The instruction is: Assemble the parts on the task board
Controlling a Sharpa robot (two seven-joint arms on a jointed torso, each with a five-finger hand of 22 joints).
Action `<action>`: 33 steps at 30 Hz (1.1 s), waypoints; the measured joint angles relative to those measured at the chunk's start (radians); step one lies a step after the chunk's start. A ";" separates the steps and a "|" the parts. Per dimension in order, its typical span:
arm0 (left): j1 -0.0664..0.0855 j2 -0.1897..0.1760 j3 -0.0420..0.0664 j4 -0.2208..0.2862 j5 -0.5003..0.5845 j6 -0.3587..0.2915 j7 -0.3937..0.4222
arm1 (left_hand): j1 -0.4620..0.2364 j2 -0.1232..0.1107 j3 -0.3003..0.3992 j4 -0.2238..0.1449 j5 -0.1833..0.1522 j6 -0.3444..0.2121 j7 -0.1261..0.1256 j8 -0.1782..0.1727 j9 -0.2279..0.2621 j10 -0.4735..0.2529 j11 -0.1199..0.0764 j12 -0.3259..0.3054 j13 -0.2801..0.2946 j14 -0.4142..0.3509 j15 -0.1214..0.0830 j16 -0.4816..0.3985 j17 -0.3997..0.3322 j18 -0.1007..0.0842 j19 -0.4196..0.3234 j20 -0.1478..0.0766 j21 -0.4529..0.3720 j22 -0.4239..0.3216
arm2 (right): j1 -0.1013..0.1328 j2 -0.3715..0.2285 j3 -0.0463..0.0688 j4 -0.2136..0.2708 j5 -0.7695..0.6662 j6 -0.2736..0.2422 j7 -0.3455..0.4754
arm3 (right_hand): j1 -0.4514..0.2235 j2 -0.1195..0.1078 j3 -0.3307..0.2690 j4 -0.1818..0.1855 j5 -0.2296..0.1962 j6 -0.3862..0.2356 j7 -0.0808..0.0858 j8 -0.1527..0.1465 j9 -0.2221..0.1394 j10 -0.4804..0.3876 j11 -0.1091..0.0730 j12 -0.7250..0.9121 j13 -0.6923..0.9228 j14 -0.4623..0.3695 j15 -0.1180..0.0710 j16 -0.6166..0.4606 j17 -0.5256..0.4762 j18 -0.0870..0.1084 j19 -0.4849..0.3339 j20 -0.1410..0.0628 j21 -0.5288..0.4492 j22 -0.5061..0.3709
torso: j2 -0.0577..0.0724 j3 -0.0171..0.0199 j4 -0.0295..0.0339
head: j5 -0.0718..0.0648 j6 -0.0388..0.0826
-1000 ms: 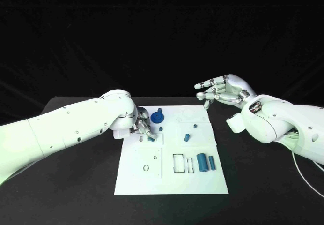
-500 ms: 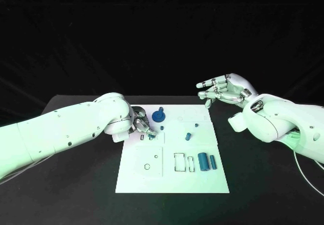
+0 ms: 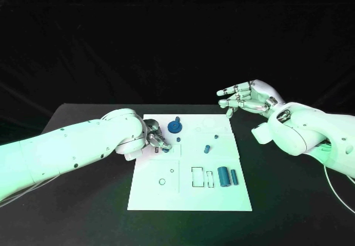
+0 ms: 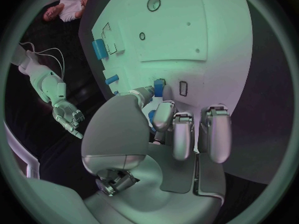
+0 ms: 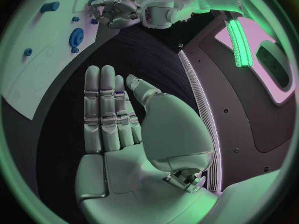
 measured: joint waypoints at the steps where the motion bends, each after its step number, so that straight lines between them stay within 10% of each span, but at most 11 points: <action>1: -0.001 0.000 0.000 0.001 -0.006 -0.002 0.000 | -0.001 -0.001 0.004 -0.004 0.000 -0.001 0.002 0.000 0.000 0.000 0.000 0.000 0.000 0.000 0.000 0.000 0.000 0.000 0.000 0.000 0.000 0.000 | 0.000 0.000 0.000 0.000 0.000 0.000 0.000 | 0.000 0.000 0.000 0.000 0.000 0.000 0.000 0.000 0.000 0.000 0.000 0.000 0.000 0.000 0.000 0.000 0.000 0.000 0.000 0.000 0.000 0.000 | 0.000 0.0004 -0.0001 | 0.000 0.000; 33: -0.003 0.006 0.004 -0.008 -0.059 0.052 -0.003 | -0.089 0.002 0.074 -0.060 -0.009 -0.001 0.001 0.023 0.022 0.009 -0.009 -0.001 0.002 0.000 0.000 0.000 0.001 0.000 0.000 0.000 0.000 0.000 | 0.000 -0.003 0.000 0.001 0.000 0.002 -0.001 | -0.002 0.002 0.000 0.000 0.000 -0.003 0.003 0.000 0.000 0.000 0.000 -0.004 0.000 0.000 0.000 0.000 0.002 0.000 0.000 0.000 0.000 0.000 | 0.002 0.0002 -0.0012 | 0.001 -0.004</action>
